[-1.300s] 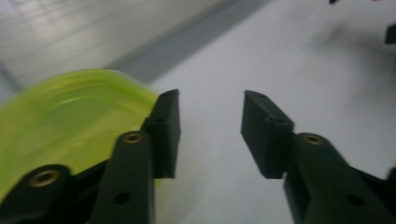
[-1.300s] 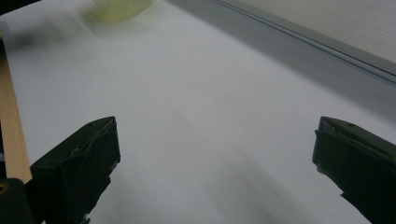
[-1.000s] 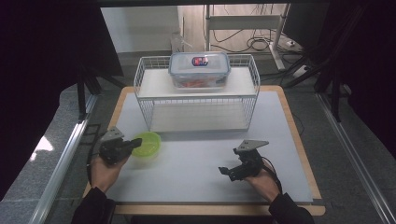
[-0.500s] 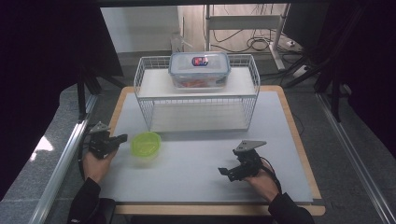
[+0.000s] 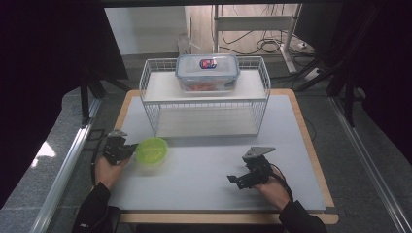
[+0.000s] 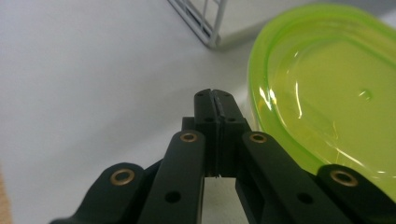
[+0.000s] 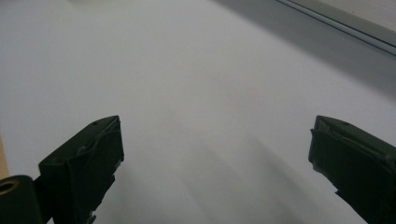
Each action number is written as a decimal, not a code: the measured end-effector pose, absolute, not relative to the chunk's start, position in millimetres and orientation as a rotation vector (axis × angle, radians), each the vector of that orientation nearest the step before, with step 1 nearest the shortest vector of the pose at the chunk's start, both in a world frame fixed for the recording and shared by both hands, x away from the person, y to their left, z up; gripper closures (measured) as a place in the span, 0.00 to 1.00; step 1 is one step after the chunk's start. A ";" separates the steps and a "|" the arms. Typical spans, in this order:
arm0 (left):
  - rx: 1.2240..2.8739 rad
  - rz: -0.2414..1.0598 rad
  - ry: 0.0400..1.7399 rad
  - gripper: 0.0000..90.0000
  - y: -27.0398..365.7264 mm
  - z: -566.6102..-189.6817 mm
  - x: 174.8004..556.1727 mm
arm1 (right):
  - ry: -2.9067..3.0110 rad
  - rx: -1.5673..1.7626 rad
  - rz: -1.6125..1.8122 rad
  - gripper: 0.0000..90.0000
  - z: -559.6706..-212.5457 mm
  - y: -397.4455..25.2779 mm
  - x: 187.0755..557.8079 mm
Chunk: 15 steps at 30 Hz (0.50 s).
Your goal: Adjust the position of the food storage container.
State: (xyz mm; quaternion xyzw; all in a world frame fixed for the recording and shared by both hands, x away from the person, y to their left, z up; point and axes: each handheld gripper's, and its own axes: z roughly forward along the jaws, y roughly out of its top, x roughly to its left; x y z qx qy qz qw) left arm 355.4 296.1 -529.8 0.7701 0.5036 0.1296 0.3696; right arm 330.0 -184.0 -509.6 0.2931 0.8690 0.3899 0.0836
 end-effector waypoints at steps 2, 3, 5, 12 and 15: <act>1.979 0.308 1.290 1.00 295.6 -532.1 355.0 | 2.592 0.872 1.163 0.03 -509.5 -184.2 330.1; 1.979 0.308 1.290 1.00 295.6 -532.1 355.0 | 2.591 0.873 1.161 0.03 -509.5 -184.3 330.2; 1.967 0.271 1.283 1.00 295.5 -533.8 354.3 | 2.592 0.874 1.157 0.03 -509.6 -184.5 330.2; 2.010 0.238 1.254 1.00 282.9 -537.7 355.8 | 2.594 0.875 1.148 0.04 -510.2 -184.0 330.3; 2.023 0.226 1.242 1.00 277.4 -537.7 356.3 | 2.596 0.878 1.147 0.04 -510.7 -183.7 330.4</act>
